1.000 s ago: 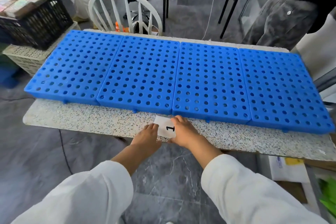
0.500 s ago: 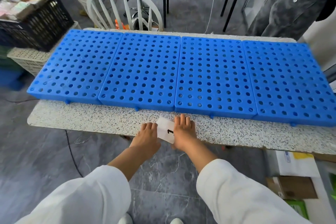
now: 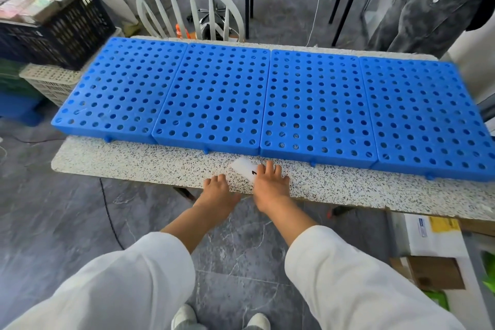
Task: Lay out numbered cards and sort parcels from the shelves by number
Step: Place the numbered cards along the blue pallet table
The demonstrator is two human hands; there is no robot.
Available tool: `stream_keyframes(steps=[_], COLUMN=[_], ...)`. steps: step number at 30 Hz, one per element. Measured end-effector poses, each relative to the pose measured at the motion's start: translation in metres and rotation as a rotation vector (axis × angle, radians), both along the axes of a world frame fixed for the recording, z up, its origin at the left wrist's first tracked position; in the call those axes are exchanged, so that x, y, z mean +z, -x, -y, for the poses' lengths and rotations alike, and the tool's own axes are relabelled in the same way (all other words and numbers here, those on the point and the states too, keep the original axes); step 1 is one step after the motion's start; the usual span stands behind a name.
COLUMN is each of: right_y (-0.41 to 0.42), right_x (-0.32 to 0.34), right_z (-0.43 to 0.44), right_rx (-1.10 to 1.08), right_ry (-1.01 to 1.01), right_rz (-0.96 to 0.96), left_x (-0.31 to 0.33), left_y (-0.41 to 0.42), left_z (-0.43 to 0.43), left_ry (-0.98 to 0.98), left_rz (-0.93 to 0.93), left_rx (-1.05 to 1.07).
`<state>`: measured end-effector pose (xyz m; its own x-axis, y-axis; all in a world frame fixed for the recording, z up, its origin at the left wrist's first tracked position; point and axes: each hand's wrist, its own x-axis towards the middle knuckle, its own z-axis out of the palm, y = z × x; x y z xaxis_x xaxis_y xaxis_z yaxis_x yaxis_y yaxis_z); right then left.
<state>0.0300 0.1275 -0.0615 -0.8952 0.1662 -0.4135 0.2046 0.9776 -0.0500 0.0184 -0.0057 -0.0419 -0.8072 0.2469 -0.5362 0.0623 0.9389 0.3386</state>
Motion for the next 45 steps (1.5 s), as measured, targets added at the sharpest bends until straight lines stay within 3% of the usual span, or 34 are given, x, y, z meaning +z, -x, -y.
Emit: stream_keyframes(steps=[3,6,11,14,16,20,21,25,30,37,42,45], right_y=[-0.001,-0.006,-0.017,-0.024,-0.030,-0.050,-0.057,-0.080,-0.099,-0.112,-0.115,-0.115], right_x=[0.012,0.031,0.077,0.114,0.142,0.199,0.211,0.245,0.276,0.291,0.297,0.309], right_z=[0.001,-0.006,-0.021,-0.036,-0.045,-0.066,-0.073,-0.090,-0.082,-0.065,-0.055,-0.053], right_rx=[-0.023,-0.030,-0.135,-0.176,-0.215,-0.422,-0.446,-0.498,-0.571,-0.672,-0.633,-0.543], right_ry=[0.044,0.083,0.150,0.173,0.296,0.930,1.001,1.131,1.221,1.164,1.315,1.292], right_rz=[-0.038,-0.176,-0.370,-0.511,-0.522,-0.416,-0.438,-0.456,-0.512,-0.626,-0.526,-0.512], left_x=[0.013,0.034,0.082,0.116,0.141,0.193,0.205,0.238,0.256,0.270,0.274,0.279], left_y=[0.000,-0.007,-0.010,-0.008,-0.009,-0.013,-0.014,-0.026,-0.046,-0.060,-0.059,-0.062], left_z=[-0.008,-0.018,-0.040,-0.050,-0.054,-0.057,-0.056,-0.053,-0.047,-0.043,-0.027,-0.016], left_ry=[-0.250,-0.495,-0.703,-0.741,-0.775,-0.841,-0.845,-0.908,-1.056,-1.116,-1.089,-1.106], left_rz=[0.108,0.087,0.021,-0.019,-0.059,-0.108,-0.121,-0.121,-0.184,-0.222,-0.283,-0.294], left_rx=[0.152,0.248,0.347,0.411,0.445,0.378,0.343,0.279,0.426,0.405,0.403,0.382])
